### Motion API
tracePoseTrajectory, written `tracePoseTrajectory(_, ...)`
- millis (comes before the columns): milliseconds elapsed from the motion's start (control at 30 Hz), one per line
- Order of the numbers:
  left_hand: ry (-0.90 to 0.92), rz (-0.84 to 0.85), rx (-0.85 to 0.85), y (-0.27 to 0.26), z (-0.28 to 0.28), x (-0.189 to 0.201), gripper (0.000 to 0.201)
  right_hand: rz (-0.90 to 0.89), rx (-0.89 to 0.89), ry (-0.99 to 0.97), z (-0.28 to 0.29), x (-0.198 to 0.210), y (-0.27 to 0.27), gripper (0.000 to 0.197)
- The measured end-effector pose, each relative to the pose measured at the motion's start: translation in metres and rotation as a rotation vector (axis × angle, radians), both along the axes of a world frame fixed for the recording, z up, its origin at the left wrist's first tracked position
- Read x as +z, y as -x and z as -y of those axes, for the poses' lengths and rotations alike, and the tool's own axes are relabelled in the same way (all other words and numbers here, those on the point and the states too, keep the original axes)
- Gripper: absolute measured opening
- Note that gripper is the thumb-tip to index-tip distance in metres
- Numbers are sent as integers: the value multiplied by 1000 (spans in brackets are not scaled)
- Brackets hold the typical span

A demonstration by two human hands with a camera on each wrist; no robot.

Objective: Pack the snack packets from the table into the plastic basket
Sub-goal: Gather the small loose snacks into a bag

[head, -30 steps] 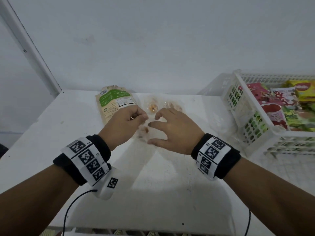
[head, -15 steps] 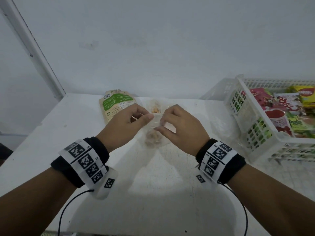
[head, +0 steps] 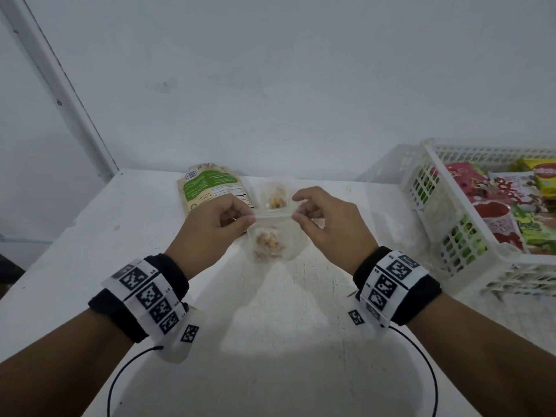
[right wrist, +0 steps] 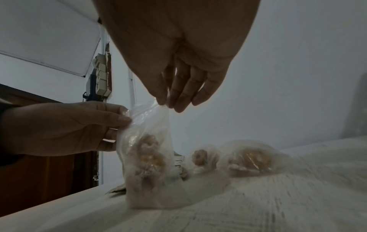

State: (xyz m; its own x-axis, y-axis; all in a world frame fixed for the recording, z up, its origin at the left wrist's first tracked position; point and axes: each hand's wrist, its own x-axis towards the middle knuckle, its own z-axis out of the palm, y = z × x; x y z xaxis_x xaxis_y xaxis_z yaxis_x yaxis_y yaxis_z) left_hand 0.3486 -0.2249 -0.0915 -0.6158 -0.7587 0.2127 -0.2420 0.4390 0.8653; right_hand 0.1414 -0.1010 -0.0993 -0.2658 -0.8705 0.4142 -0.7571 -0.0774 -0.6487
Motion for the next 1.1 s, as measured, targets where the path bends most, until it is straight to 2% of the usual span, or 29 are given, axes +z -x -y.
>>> tracePoseTrajectory(200, -23, -10, 18, -7, 3, -8, 6, -36, -25, -55, 4, -7, 6, 6)
tracePoseTrajectory(467, -15, -17, 11, -6, 7, -2, 3, 49, 13, 10, 7, -1, 6, 4)
tracePoseTrajectory(933, -8, -33, 34, 3, 11, -6, 8, -82, -55, -18, 18, -7, 9, 9)
tracePoseTrajectory(1100, -20, -54, 22, 8, 10, -9, 6, -97, 13, -34, 20, -5, 8, 5)
